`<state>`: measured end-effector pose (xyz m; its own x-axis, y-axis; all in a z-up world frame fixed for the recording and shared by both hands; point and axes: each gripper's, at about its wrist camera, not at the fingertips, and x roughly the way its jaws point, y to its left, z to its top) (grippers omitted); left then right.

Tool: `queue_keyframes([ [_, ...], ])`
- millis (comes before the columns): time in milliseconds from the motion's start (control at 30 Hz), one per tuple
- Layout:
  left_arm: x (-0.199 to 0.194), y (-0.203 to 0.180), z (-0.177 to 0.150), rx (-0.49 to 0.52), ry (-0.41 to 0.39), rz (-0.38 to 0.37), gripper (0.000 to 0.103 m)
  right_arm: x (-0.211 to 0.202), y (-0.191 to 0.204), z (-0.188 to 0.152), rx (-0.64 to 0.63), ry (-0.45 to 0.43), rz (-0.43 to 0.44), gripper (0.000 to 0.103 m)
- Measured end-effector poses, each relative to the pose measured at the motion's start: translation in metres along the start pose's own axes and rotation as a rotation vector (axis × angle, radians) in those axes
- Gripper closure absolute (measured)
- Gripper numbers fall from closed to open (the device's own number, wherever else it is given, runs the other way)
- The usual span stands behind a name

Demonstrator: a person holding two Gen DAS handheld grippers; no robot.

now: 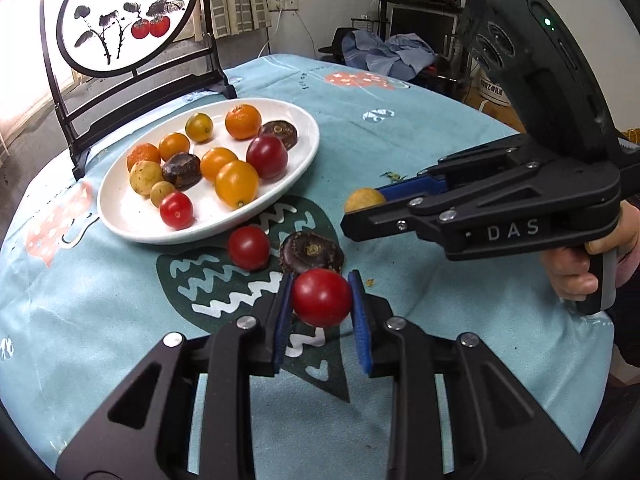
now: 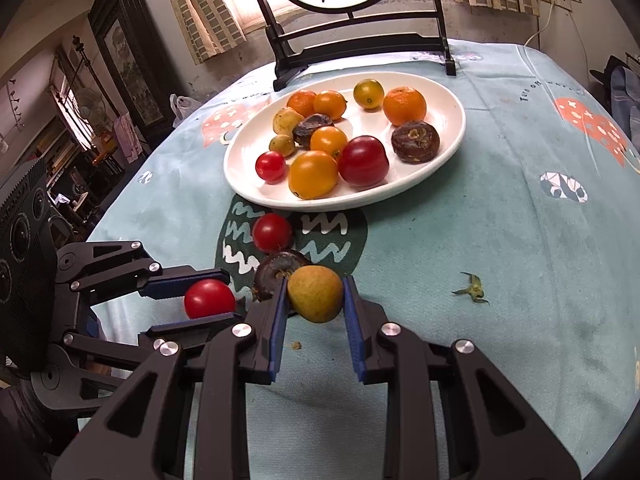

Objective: Organize fruits
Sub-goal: 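Carry both fruits onto the white plate and open both tools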

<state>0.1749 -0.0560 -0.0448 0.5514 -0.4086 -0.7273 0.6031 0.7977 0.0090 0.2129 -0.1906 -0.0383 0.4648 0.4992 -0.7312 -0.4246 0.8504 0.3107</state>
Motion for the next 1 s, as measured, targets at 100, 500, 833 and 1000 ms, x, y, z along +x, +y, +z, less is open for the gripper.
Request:
queue_keyframes([
  [100,-0.006,0.002,0.004,-0.012,-0.024,0.0,0.075,-0.007,0.001,0.003,-0.012,-0.051,-0.004,0.075],
  [500,0.019,0.071,0.063,-0.272,-0.105,0.186,0.075,0.015,-0.018,0.073,0.027,-0.25,-0.088,0.075],
  [833,0.002,0.088,0.063,-0.353,-0.157,0.385,0.022,-0.001,-0.01,0.068,-0.004,-0.293,-0.08,0.043],
  [1000,-0.018,0.081,0.048,-0.399,-0.161,0.411,0.012,-0.008,0.0,0.048,0.0,-0.249,-0.013,0.043],
])
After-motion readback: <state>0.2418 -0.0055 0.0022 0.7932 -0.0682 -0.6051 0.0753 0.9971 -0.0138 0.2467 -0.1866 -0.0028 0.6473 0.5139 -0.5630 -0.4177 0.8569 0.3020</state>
